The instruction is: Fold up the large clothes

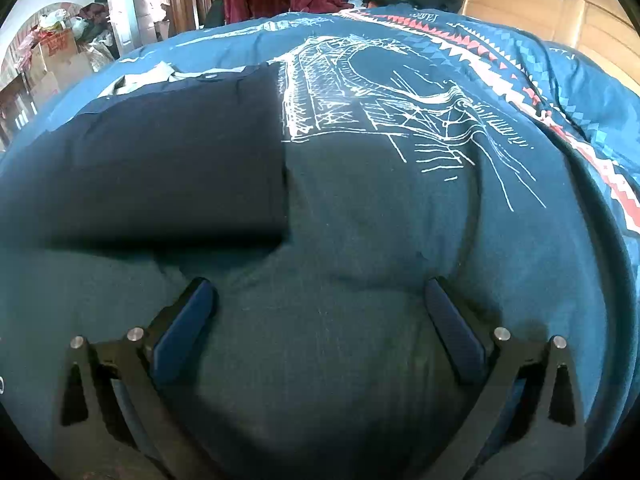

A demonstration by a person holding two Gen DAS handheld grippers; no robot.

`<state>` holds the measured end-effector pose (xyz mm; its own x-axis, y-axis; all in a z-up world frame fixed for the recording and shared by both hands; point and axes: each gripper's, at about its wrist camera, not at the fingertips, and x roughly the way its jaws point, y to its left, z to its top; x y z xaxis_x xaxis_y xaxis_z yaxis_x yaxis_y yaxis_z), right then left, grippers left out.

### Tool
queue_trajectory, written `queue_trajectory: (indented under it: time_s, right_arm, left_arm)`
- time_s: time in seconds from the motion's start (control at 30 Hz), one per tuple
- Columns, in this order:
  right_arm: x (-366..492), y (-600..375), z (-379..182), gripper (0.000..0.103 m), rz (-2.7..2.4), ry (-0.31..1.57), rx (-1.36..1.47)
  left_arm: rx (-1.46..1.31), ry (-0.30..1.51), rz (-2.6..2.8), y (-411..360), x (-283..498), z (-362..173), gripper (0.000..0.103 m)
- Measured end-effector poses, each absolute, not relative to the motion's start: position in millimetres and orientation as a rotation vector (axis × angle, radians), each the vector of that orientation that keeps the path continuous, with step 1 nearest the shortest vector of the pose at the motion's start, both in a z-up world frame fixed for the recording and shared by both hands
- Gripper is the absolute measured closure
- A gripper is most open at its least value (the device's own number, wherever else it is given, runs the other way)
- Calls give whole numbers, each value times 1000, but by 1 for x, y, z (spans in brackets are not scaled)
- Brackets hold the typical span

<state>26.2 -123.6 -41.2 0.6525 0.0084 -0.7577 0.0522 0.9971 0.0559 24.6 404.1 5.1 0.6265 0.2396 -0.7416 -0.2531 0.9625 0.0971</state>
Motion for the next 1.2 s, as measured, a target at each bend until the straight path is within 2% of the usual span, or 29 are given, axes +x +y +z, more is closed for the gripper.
queue_trajectory:
  time_s: [1.03, 1.2]
  right_arm:
    - [27, -124, -41, 0, -19, 860, 86]
    - [27, -124, -42, 0, -17, 859, 88]
  left_arm:
    - [-11, 857, 289, 405, 27, 5, 25]
    - [-124, 869, 220, 418, 20, 13, 25]
